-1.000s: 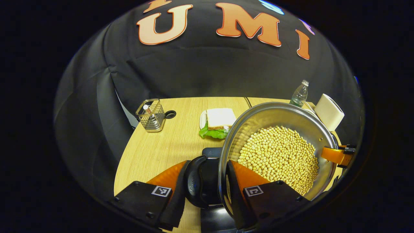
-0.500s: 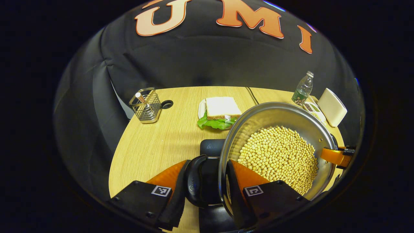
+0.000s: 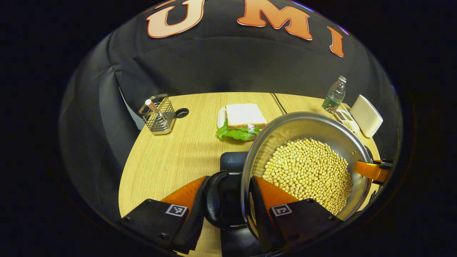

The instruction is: First push the handle of the pot to place it horizontally, then grasp the pot with both hands and set it on the induction cooktop.

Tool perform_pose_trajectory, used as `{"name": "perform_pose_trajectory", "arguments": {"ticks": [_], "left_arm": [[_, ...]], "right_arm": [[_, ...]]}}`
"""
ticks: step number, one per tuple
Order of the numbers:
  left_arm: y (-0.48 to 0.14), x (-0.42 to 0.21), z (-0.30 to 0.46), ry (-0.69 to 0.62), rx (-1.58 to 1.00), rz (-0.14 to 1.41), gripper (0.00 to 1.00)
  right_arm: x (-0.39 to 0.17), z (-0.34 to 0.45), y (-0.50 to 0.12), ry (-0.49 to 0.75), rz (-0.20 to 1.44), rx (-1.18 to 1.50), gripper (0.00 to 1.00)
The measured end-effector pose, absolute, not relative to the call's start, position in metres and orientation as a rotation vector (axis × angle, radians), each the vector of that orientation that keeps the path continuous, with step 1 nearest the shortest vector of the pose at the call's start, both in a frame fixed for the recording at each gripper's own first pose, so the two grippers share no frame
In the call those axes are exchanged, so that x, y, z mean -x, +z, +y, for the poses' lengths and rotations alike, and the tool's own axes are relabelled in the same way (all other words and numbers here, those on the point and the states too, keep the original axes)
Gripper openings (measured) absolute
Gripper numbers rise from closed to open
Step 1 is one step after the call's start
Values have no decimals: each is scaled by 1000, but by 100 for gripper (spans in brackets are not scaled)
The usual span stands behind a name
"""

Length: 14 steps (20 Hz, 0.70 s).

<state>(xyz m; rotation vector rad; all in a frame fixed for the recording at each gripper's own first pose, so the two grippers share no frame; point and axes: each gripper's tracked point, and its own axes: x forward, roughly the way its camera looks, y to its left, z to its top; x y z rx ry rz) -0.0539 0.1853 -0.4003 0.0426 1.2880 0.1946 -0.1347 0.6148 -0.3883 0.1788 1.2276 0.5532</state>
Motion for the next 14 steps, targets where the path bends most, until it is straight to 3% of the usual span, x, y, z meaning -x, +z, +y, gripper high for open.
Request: {"name": "perform_pose_trajectory", "arguments": {"ticks": [3,6,8,14], "left_arm": [[-400,55,188,217,-85,1279,78],[-400,65,182,197,-60,1293,88],[-391,63,189,219,-51,1266,91],[-329,42,199,264,-134,1124,98]], "right_arm": [[136,607,-383,536,1166,-116,63],[138,591,-367,510,1132,-133,81],[132,579,-352,493,1100,-176,87],[82,518,-297,455,884,-223,88]]}}
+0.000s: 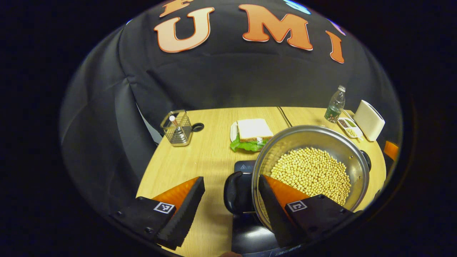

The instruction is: First push the handle of the pot to place it horizontally, then grasp the pot with both hands and set it on the induction cooktop.

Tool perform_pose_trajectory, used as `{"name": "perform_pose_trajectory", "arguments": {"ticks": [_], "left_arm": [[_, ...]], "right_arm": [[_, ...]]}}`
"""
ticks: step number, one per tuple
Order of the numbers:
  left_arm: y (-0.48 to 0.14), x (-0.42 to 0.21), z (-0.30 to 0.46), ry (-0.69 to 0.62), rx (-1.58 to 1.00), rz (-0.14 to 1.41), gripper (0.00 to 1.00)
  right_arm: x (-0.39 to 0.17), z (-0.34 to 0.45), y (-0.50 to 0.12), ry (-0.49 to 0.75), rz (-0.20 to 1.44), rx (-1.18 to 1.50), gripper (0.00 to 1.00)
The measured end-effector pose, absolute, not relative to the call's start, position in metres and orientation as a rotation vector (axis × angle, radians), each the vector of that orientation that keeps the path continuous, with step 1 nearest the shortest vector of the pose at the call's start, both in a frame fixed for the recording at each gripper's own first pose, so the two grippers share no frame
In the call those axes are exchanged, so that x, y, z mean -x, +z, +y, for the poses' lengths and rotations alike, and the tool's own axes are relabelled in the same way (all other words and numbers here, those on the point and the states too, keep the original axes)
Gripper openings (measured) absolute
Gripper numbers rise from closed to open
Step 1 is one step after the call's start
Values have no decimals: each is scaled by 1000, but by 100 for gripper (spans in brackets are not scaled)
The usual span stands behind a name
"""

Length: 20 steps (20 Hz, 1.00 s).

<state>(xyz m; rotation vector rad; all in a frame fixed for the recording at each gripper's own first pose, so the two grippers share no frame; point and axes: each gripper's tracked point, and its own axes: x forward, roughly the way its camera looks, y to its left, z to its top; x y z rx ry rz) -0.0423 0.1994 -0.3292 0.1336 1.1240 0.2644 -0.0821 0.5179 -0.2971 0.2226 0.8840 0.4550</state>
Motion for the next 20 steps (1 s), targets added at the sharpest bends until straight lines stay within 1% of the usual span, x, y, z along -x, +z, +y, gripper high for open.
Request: {"name": "perform_pose_trajectory", "arguments": {"ticks": [4,9,12,18,19,20], "left_arm": [[-281,17,177,298,-139,1006,98],[-208,-27,144,323,-138,840,98],[-152,-49,127,325,-132,725,98],[-31,-99,93,288,-69,435,98],[-14,-105,90,286,-55,400,94],[5,-108,86,278,-43,371,96]], "right_arm": [[52,465,-250,445,742,-203,89],[24,373,-203,405,622,-179,89],[-1,306,-166,361,524,-158,90],[-42,143,-47,225,332,-33,91],[-47,123,-29,198,311,-4,91],[-47,107,-13,182,290,15,86]]}}
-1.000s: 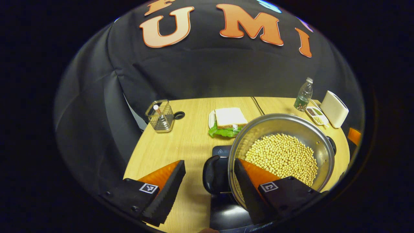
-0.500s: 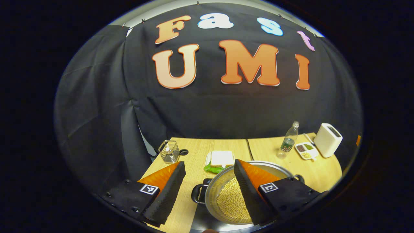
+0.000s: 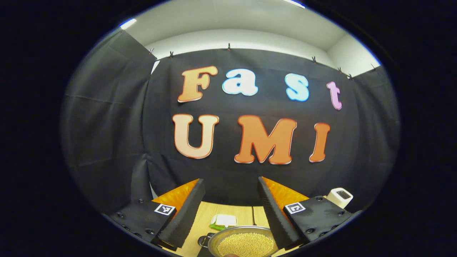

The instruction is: First push the handle of the pot to place it horizontally, then grasp the pot with both hands and set it on the induction cooktop.

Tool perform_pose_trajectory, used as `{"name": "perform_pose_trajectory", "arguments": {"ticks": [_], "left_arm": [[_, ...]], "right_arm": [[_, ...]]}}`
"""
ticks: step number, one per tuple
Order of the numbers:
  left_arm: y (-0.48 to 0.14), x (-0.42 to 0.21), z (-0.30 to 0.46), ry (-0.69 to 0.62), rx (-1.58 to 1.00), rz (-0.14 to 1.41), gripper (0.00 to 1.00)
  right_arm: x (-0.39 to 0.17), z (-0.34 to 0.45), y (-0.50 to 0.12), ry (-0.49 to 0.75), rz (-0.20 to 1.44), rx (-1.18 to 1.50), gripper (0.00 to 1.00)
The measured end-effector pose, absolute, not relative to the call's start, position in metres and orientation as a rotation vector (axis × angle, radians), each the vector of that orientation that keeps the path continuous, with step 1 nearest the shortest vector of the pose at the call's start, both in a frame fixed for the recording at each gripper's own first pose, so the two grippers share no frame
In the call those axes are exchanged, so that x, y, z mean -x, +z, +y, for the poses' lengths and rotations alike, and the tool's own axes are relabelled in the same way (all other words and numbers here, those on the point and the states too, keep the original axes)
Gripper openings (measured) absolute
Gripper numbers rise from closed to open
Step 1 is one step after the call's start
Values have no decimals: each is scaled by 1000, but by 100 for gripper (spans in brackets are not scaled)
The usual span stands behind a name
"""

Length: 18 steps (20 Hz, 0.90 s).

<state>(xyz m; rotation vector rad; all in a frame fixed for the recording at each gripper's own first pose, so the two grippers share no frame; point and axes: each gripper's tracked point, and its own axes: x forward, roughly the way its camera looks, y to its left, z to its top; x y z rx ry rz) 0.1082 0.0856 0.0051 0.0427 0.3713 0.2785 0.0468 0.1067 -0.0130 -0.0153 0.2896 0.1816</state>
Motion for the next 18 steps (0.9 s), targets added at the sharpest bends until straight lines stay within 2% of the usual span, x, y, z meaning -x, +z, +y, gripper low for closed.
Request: {"name": "perform_pose_trajectory", "arguments": {"ticks": [1,4,6,7,10,11,12,13,18], "left_arm": [[21,-112,81,266,-26,346,95],[61,-118,59,226,26,290,95],[90,-128,45,194,63,243,97],[102,-135,35,177,84,220,96],[138,-133,16,155,93,174,95],[145,-131,11,151,82,161,96],[154,-130,4,141,75,145,96],[161,-129,-2,139,72,128,94],[194,-111,-13,163,70,85,95]], "right_arm": [[-48,96,2,171,265,25,96],[-46,87,41,183,213,-6,90],[-46,85,53,198,198,-34,95],[-47,83,57,199,190,-37,91],[-51,89,76,235,136,-23,93],[-51,93,81,247,128,-29,91],[-52,97,83,254,128,-34,95],[-54,97,84,255,126,-35,93],[-63,107,95,316,95,-75,95]]}}
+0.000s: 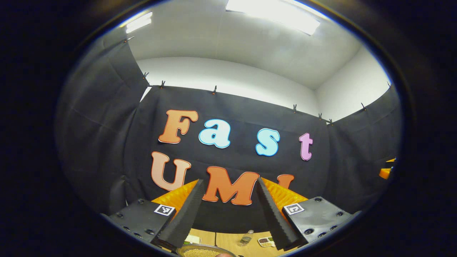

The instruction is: First push the handle of the pot to place it horizontally, then grasp the pot with both hands and set it on the induction cooktop.

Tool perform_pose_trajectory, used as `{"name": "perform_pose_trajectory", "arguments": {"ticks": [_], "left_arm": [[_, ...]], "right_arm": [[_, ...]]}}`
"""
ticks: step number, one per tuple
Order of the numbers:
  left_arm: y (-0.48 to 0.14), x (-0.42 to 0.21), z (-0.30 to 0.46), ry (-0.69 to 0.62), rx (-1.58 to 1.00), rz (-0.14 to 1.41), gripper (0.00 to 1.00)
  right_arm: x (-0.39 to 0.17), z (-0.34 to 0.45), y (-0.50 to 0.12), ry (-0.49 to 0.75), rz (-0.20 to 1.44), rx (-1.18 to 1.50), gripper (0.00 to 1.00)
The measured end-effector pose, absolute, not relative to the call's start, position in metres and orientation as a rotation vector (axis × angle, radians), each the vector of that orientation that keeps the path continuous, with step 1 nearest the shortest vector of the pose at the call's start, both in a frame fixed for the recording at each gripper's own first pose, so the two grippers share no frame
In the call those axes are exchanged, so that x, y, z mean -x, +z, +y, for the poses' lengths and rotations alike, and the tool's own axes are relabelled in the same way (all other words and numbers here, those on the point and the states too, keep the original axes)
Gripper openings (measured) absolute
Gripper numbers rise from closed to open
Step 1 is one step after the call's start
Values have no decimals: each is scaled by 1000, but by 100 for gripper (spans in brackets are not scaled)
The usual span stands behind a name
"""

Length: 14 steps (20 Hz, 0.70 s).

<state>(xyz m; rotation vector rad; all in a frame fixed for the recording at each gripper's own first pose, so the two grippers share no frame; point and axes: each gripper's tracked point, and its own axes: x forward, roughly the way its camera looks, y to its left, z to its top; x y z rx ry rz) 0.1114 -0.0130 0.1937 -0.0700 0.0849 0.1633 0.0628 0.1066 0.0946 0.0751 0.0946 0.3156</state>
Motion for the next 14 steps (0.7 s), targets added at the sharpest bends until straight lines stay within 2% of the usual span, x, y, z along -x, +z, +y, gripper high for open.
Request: {"name": "perform_pose_trajectory", "arguments": {"ticks": [9,10,14], "left_arm": [[225,-76,-22,238,10,40,94],[226,-73,-23,242,7,42,96],[231,-68,-26,251,-23,42,94]], "right_arm": [[-68,107,98,394,47,-112,95],[-68,106,98,402,45,-120,95],[-69,105,96,419,34,-127,95]]}}
